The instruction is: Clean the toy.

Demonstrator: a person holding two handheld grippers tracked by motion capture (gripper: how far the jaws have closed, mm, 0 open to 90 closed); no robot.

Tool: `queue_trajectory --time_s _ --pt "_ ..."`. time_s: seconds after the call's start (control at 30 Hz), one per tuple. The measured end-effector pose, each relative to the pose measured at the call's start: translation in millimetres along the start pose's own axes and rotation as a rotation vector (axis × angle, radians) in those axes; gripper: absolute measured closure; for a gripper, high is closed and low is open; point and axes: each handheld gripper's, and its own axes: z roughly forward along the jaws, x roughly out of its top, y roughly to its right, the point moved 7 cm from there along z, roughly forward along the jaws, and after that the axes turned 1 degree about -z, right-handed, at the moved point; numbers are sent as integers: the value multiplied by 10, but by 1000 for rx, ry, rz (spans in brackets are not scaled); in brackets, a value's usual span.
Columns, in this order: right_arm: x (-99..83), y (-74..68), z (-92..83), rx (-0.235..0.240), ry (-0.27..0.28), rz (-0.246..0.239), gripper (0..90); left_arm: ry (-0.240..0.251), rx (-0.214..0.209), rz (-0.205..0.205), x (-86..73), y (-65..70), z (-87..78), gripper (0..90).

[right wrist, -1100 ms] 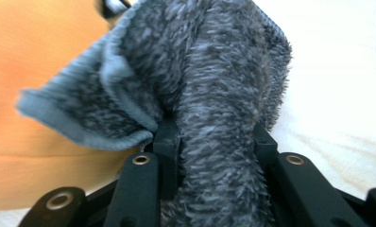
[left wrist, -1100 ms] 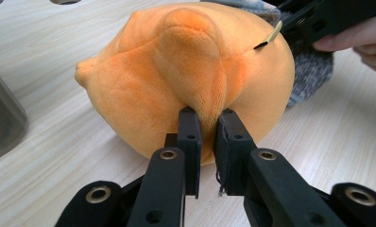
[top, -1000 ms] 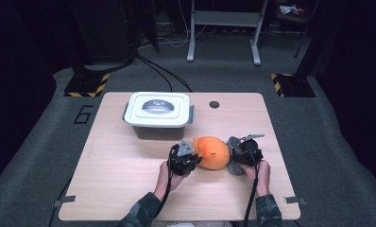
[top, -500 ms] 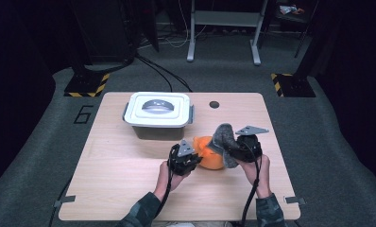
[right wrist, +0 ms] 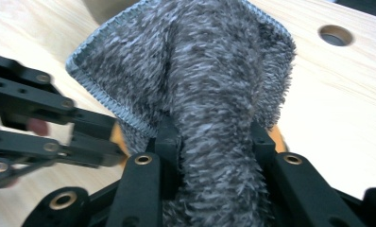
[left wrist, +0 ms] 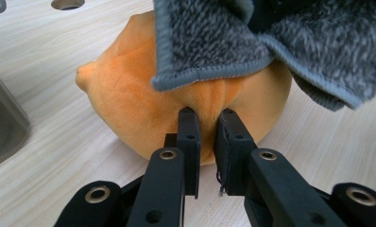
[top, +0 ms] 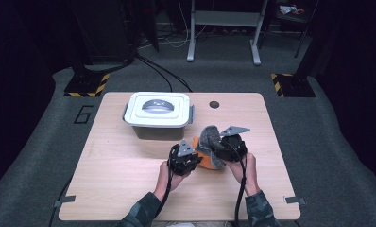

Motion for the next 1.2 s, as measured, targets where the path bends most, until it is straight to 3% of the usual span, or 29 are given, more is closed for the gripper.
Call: queue_trajectory --time_s 0.37,0.67,0.9,1.07,1.2 --pt "-197 297 -37 -65 -26 47 656 2 -2 -6 -13 -4 11 810" --pt "-403 531 16 -98 -43 142 653 4 -3 -8 -18 -9 17 810" --pt "-644 721 147 -132 -109 197 652 9 3 -10 -17 -14 27 810" --pt "-876 802 355 -139 -202 242 649 4 -1 -18 -30 -29 14 810" --pt "-862 815 353 -141 -191 234 651 8 1 -22 -32 -35 13 810"
